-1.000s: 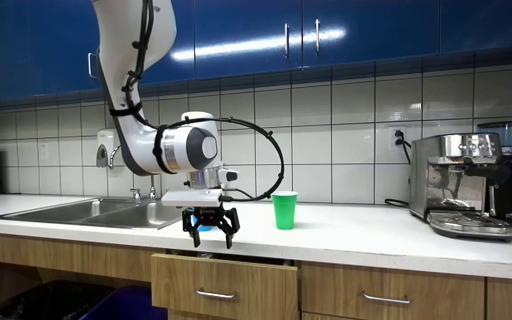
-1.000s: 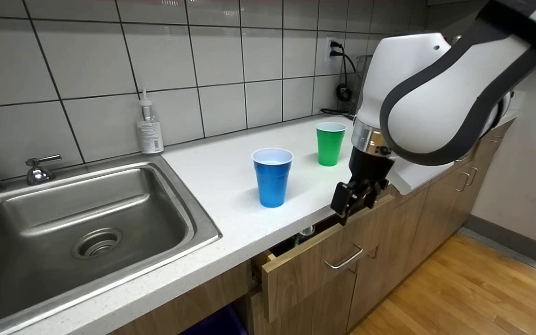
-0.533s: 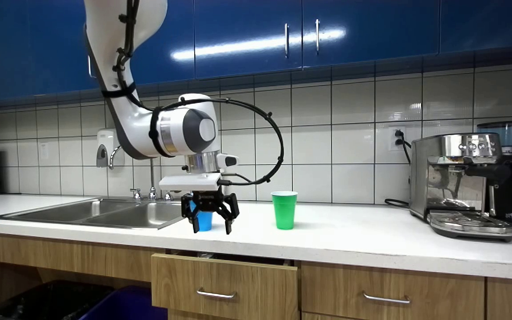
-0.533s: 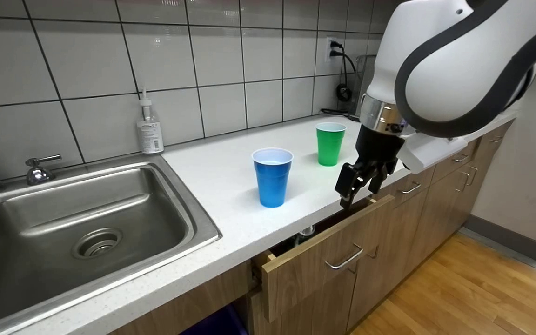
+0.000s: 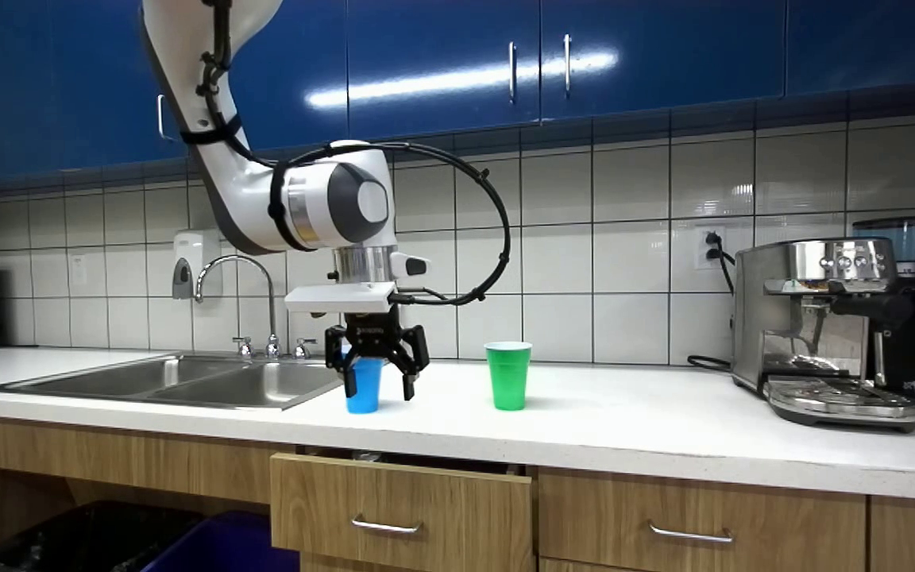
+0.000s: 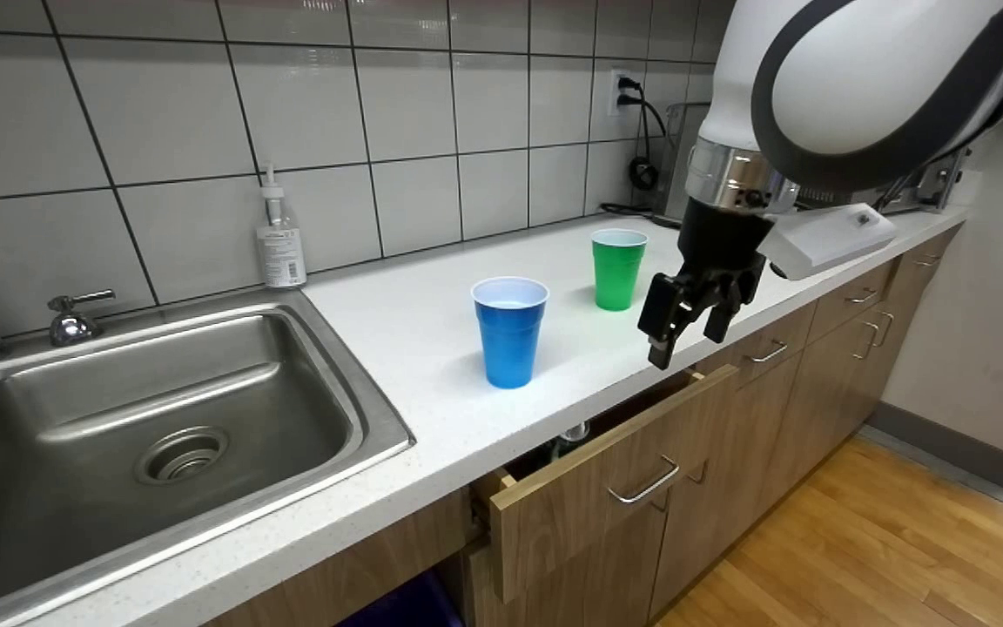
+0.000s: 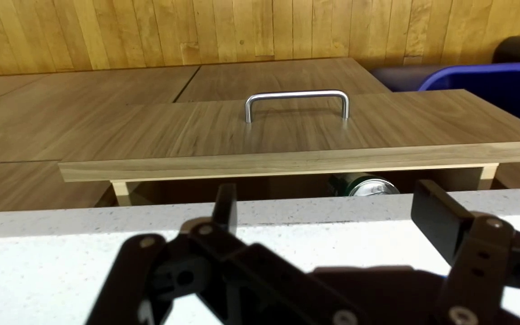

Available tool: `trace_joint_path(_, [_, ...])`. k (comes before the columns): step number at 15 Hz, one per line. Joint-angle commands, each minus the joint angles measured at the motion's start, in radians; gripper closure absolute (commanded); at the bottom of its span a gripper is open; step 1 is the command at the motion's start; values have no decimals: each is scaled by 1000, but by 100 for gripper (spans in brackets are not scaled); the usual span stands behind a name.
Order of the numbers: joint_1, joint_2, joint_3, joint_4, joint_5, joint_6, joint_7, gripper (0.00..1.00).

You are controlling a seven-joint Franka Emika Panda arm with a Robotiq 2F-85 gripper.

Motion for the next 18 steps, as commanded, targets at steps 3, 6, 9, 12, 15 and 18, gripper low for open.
trace_joint_path(3, [-24, -8, 12, 58, 31, -142, -39, 0])
trace_joint_path(6, [-21, -3, 15, 42, 9, -113, -5, 0])
trace_joint_path(9, [-22, -3, 15, 50, 9, -129, -7, 0])
trace_joint_path(12, [-22, -3, 15, 51, 9, -130, -7, 0])
trace_joint_path(15, [-22, -3, 15, 51, 9, -131, -7, 0])
trace_joint_path(18, [-22, -3, 15, 51, 9, -131, -7, 0])
